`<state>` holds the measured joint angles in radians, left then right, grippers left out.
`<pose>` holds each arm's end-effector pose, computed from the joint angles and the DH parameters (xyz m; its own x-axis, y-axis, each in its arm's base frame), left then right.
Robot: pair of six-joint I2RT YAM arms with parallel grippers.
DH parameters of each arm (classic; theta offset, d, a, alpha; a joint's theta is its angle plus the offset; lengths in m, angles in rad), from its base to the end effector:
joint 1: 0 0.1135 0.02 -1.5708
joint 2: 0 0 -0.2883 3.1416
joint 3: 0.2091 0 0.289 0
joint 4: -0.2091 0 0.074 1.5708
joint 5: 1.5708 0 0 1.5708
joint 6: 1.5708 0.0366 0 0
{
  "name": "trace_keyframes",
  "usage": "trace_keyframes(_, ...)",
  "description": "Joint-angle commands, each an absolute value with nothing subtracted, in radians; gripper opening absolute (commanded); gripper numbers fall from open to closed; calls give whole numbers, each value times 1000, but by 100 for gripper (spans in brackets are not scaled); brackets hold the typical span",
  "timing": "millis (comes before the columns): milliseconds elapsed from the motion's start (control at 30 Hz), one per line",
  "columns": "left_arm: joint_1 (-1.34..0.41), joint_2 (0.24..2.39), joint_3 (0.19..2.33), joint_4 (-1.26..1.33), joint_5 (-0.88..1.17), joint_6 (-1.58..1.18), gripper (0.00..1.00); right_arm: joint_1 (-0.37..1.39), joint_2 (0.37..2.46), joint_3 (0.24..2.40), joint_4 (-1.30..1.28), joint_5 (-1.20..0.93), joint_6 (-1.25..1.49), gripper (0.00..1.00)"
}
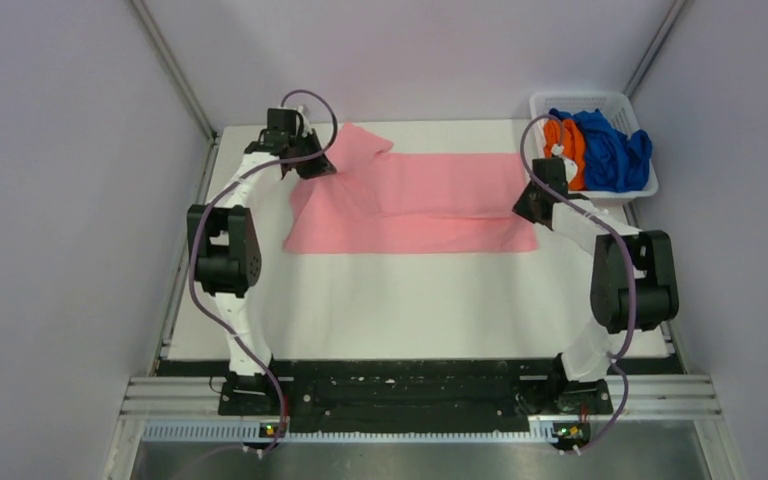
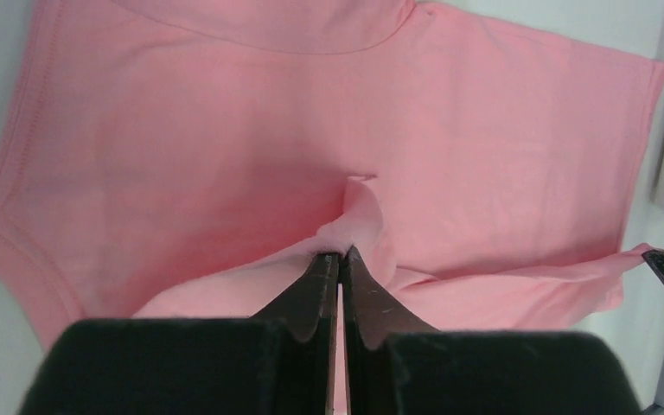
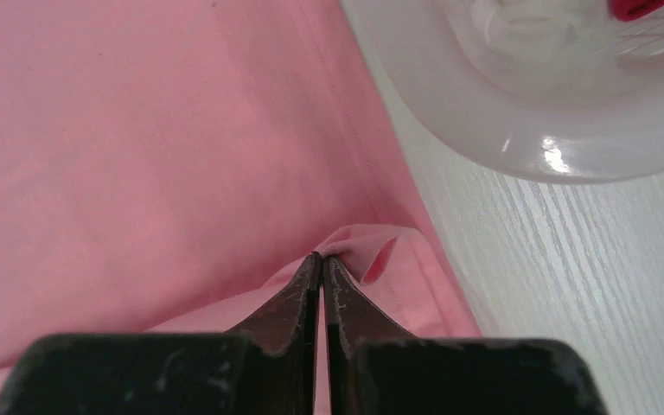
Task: Fold and stack the t-shirts
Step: Fold the flattened tshirt in 1/3 of the way
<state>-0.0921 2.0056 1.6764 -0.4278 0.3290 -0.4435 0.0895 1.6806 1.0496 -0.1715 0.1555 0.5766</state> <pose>0.5041 -0.0584 0.2657 -0.7554 -0.3380 -0.5614 -0.0036 0.8588 -0.5123 0.3907 0.0294 0.2025 -0.5901 0.4878 -0.6433 0.4063 0.8680 0.2855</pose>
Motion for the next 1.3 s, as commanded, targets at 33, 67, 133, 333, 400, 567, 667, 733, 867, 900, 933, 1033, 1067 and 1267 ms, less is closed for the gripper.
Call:
trace_keyframes(33,-82,2108,1785,-376,292,-476,26,73,1750,1114,-79,159,551,20)
trace_keyframes(67,-77,2132,1808,-378,279,-489,40,73,1752,1121,-81,168,551,32)
trace_keyframes(133,-66,2170,1866,-409,264,-517,64,73,1742,1132,-96,187,547,48)
trace_keyframes(333,-64,2084,1816,-449,229,-520,99,100,1661,1122,-161,179,499,99)
trace_keyframes(400,-68,2024,1739,-453,220,-524,99,139,1634,1095,-154,176,489,99)
trace_keyframes(567,-84,1909,1567,-427,259,-520,99,223,1628,1035,-102,112,500,99)
trace_keyframes(667,-87,1897,1490,-401,283,-524,99,243,1661,1013,-63,70,524,99)
trace_keyframes(733,-87,1919,1459,-378,311,-535,99,248,1687,998,-19,60,534,99)
trace_keyframes(867,-87,2014,1449,-359,368,-565,99,248,1769,1010,30,50,537,99)
trace_keyframes(900,-87,2032,1449,-365,372,-569,99,248,1781,1012,22,44,542,99)
trace_keyframes(933,-87,2040,1445,-373,373,-572,99,247,1782,1007,15,37,545,99)
trace_keyframes(1033,-87,2008,1360,-367,337,-575,99,249,1757,940,8,35,549,99)
trace_keyframes(1067,-87,1985,1323,-363,321,-574,99,248,1743,913,5,38,550,99)
trace_keyframes(1267,-89,1848,1064,-428,282,-602,99,263,1654,748,-112,5,589,99)
